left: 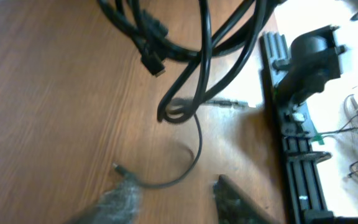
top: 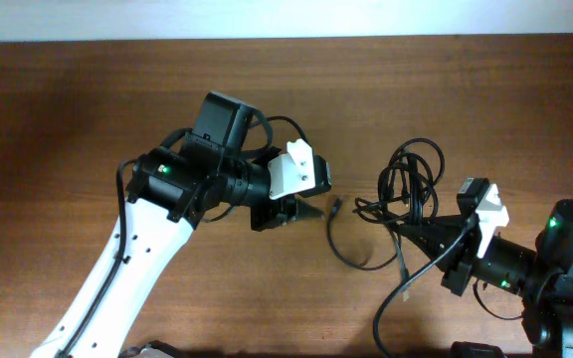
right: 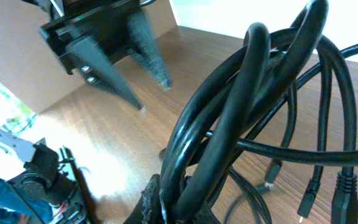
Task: Untangle cables
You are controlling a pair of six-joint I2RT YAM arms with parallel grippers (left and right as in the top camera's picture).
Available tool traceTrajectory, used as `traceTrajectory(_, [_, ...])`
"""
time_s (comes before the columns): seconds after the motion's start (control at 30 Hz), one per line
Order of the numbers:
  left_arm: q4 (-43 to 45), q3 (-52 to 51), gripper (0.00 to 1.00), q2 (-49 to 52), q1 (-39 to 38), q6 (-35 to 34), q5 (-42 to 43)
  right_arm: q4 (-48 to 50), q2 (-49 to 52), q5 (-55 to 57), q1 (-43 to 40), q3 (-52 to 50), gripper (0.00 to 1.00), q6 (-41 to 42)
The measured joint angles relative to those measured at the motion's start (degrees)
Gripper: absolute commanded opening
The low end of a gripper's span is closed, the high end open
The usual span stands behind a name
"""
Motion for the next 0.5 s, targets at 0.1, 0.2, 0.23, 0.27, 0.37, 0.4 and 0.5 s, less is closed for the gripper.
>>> traceTrajectory(0.1, [2.3, 0.0, 0.93, 0.0, 0.0, 1.9, 4.6, 0.0, 0.0, -5.3, 0.0, 0.0, 0.04, -0.6])
traceTrajectory(0.2, [10.8, -0.2, 0.99, 0.0, 0.0, -2.4, 6.7, -0.8, 0.0, -7.7, 0.0, 0.0, 0.04, -0.7])
traceTrajectory(0.23, [13.3, -0.2, 0.99, 0.0, 0.0, -5.0, 7.3, -1.0, 0.0, -8.3, 0.0, 0.0, 0.04, -0.8])
traceTrajectory(0.27, [14.4, -0.2, 0.99, 0.0, 0.0, -6.9, 8.0, -1.0, 0.0, -8.7, 0.0, 0.0, 0.04, -0.8])
traceTrajectory(0.37, [15.0, -0.2, 0.99, 0.0, 0.0, -9.9, 10.1, -1.0, 0.0, -11.1, 0.0, 0.0, 0.04, -1.8])
traceTrajectory(0.4, [15.0, -0.2, 0.99, 0.0, 0.0, -10.9, 10.4, -1.0, 0.0, -12.1, 0.0, 0.0, 0.04, -2.1])
traceTrajectory(0.5, [15.9, -0.2, 0.99, 0.0, -0.5, -15.0, 10.6, -1.0, 0.0, -14.8, 0.0, 0.0, 0.04, -3.0])
